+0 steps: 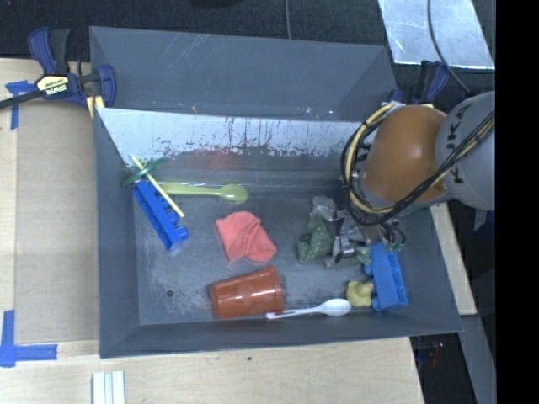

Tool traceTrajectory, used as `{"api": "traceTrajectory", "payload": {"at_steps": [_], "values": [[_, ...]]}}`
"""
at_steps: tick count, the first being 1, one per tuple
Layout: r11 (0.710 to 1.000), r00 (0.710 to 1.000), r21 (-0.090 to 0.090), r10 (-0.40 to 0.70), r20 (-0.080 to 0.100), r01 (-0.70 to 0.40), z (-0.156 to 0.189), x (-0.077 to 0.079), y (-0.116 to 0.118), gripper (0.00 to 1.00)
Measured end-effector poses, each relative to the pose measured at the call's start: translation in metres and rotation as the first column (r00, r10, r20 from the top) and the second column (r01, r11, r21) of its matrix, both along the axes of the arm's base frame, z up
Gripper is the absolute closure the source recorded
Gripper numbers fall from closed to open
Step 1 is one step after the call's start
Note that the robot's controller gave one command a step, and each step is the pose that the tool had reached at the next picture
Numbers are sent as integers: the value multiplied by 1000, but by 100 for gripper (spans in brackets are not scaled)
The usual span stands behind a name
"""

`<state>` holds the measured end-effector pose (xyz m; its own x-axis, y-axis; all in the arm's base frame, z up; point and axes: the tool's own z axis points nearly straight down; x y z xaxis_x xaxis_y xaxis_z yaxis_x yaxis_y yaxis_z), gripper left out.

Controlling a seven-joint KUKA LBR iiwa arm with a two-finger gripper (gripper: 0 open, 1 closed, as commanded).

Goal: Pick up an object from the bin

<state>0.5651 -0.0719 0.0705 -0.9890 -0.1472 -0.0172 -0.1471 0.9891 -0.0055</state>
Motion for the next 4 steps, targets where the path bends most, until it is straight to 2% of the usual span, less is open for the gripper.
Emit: {"api": "traceTrajectory", "payload": {"at_steps": [1, 2, 4], "values": [[1000, 1000, 1, 0, -10, 0, 14, -3, 0, 100], [1000, 1000, 0, 0, 1, 0, 50, 0, 0, 100], [1000, 1000, -1, -1, 6, 1, 72, 0, -1, 100]]}}
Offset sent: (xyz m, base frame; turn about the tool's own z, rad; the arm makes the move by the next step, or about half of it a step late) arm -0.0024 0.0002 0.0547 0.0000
